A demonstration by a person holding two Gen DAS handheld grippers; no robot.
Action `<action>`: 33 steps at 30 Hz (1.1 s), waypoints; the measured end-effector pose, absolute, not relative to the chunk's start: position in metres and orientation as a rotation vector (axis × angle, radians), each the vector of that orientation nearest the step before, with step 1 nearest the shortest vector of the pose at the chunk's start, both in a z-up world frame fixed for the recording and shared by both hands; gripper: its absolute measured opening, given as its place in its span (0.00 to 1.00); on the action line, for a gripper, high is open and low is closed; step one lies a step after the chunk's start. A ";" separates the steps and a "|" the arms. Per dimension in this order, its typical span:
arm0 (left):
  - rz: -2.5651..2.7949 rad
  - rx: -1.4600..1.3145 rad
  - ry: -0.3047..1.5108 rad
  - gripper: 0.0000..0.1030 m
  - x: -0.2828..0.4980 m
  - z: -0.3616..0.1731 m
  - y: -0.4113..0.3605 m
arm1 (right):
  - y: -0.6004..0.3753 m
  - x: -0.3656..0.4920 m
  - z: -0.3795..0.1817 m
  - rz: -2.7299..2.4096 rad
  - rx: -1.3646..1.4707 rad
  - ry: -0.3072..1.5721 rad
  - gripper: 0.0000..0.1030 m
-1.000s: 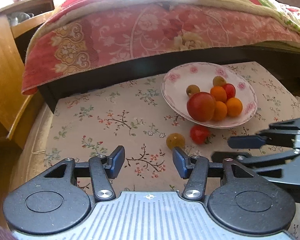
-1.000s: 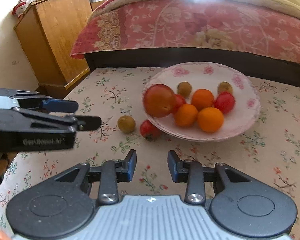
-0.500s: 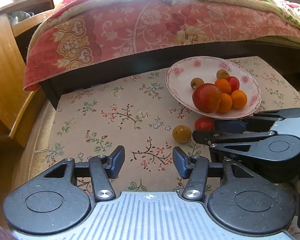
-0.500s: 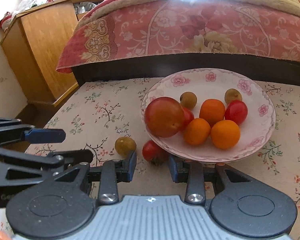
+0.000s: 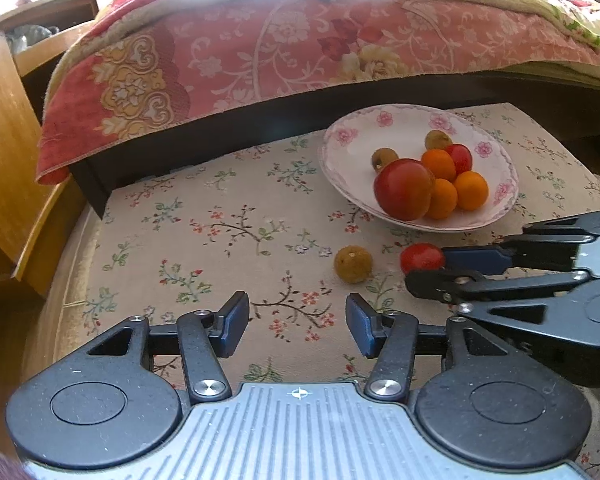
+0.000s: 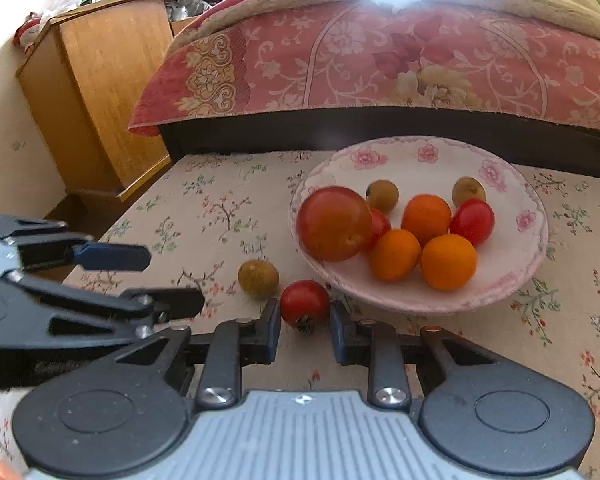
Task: Organize fruits
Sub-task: 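Grasp the small red tomato with the right gripper while the left gripper grasps the brown fruit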
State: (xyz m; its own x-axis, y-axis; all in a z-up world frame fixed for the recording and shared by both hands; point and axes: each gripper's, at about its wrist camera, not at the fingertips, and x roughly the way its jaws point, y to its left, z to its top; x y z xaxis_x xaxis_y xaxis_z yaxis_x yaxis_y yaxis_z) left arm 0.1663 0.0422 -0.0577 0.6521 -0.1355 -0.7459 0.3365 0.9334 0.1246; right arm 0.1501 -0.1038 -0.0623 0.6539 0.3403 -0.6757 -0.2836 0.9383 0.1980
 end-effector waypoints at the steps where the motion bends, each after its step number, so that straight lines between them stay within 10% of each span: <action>1: -0.277 0.267 0.819 0.60 0.166 -0.058 0.040 | -0.107 0.148 -0.061 0.356 0.070 0.783 0.29; 21: -0.322 0.268 0.815 0.59 0.187 -0.079 -0.002 | -0.156 0.125 -0.057 0.359 0.104 0.832 0.29; 33: -0.308 0.230 0.836 0.31 0.188 -0.078 -0.003 | -0.168 0.124 -0.057 0.337 0.102 0.840 0.29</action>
State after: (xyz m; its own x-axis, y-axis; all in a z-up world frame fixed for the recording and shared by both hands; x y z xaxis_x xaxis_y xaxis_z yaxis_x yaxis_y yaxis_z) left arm 0.1882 -0.0030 -0.0783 0.6305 -0.1769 -0.7558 0.3557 0.9313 0.0789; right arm 0.1244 -0.1681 -0.0569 0.6179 0.3319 -0.7128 -0.2520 0.9423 0.2204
